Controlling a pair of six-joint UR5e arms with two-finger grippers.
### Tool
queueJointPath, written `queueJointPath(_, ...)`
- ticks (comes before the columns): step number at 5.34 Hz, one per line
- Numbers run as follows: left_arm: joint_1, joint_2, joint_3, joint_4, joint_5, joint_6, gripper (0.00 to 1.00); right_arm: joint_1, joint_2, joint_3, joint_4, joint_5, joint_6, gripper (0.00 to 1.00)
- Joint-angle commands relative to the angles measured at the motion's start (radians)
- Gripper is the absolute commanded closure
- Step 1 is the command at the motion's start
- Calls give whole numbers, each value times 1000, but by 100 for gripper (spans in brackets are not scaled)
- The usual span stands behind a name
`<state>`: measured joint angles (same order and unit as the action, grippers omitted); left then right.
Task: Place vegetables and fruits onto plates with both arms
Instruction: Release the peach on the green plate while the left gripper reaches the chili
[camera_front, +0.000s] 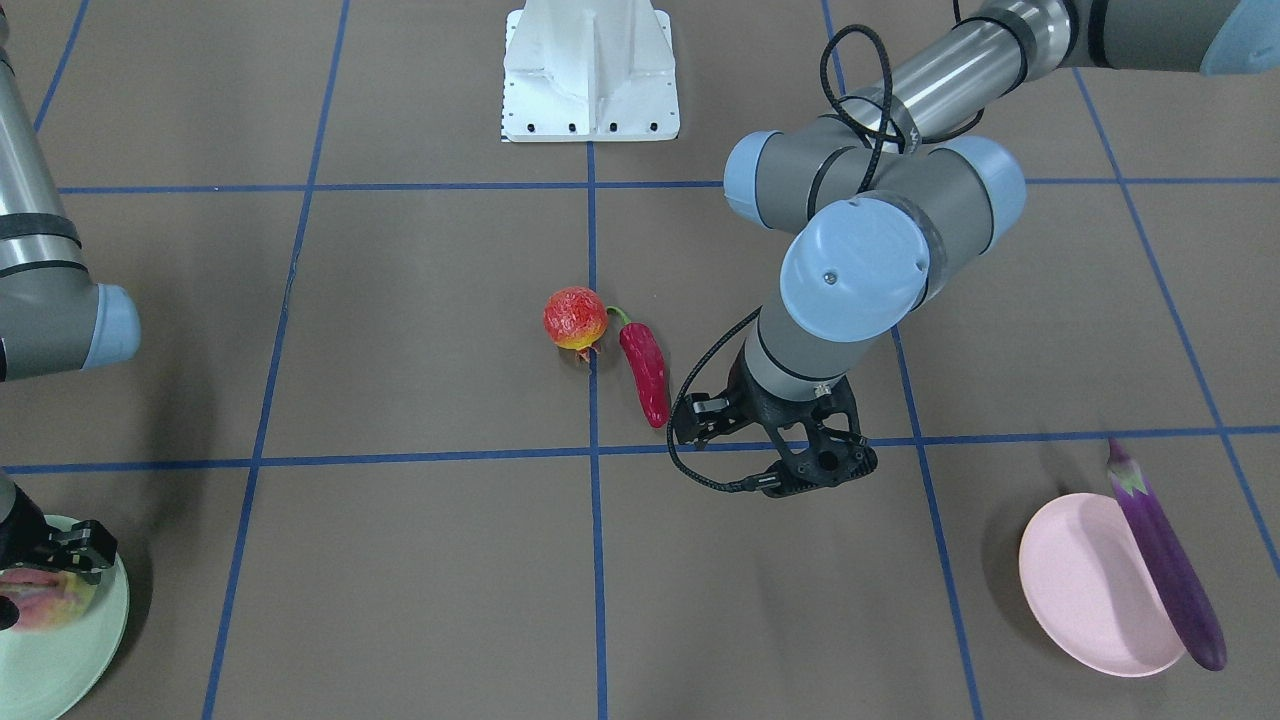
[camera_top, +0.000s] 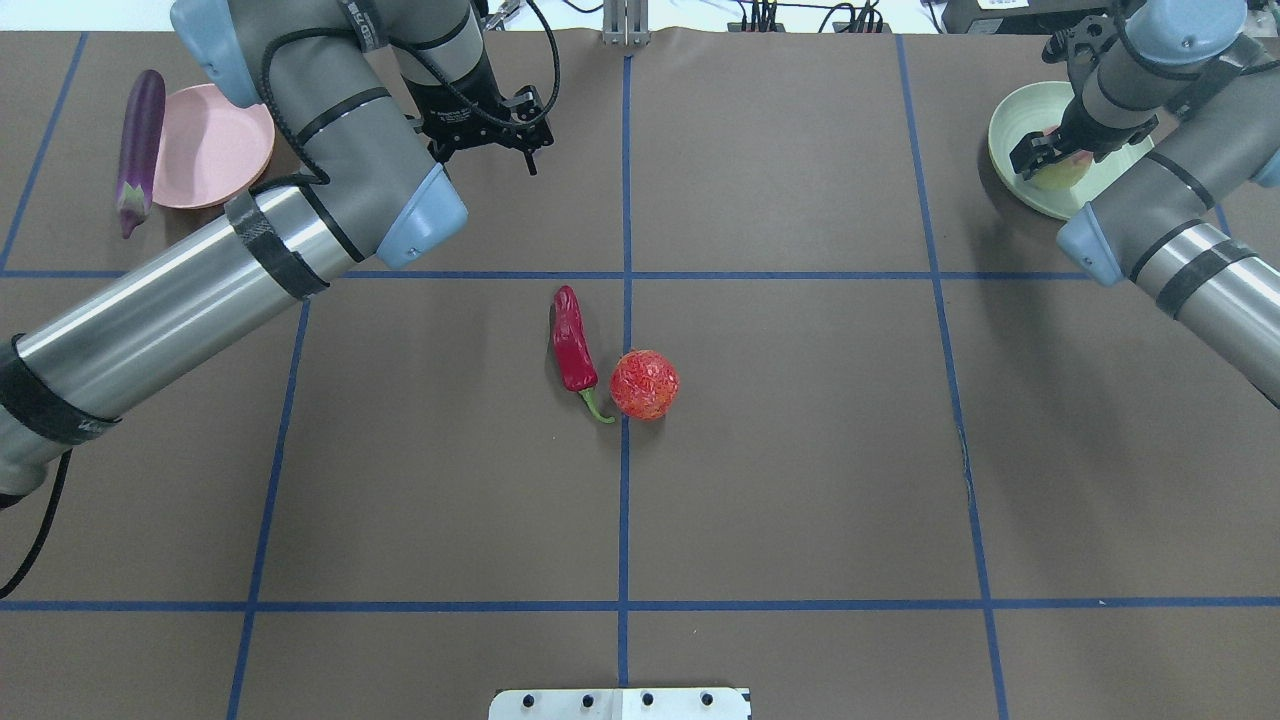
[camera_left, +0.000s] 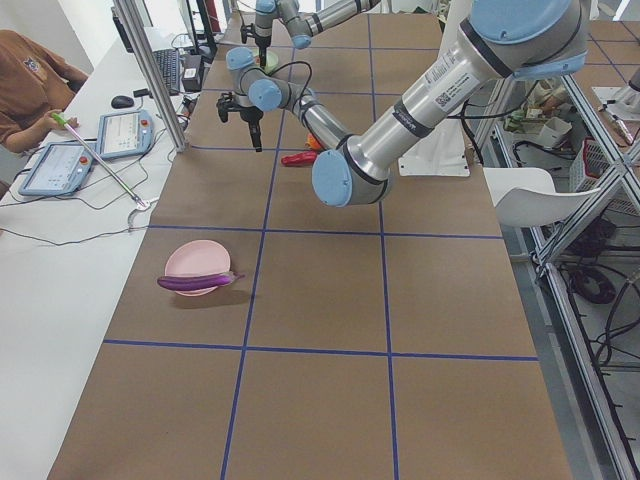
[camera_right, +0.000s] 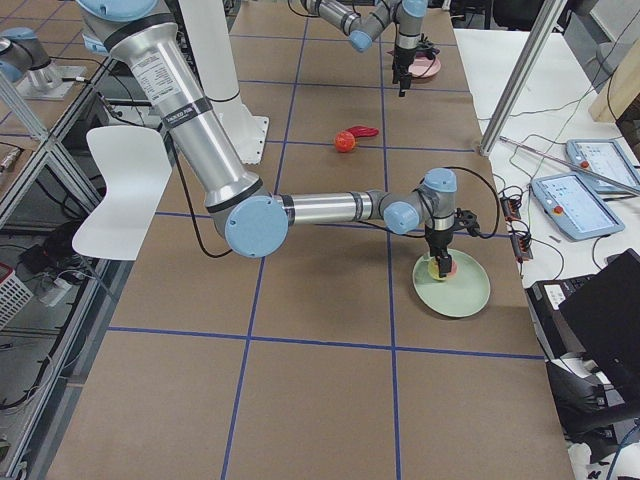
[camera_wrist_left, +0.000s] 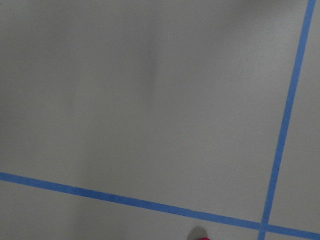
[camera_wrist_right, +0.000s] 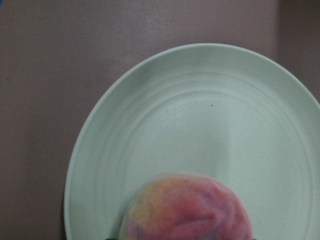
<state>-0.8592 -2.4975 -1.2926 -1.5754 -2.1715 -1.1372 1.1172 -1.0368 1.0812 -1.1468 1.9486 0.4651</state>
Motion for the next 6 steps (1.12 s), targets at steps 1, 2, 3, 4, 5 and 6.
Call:
queueJointPath(1,40,0,-2,-2,44,-27,0,58,27,14,-45,58,-49,0)
queueJointPath(2,55,8,-2,-2,58,-27,0,75,46,57,-112,103,-49,0)
queueJointPath(3,119,12,1,-9,94,-80,0,96,52,154,-230,174,-48,0)
queueJointPath(4,188,12,2,-11,120,-120,0,96,57,210,-284,250,-25,0)
queueJointPath(5,225,14,9,-56,157,-134,0,96,54,257,-300,326,37,0)
queueJointPath(6,247,14,12,-63,163,-157,0,93,53,285,-304,329,85,0)
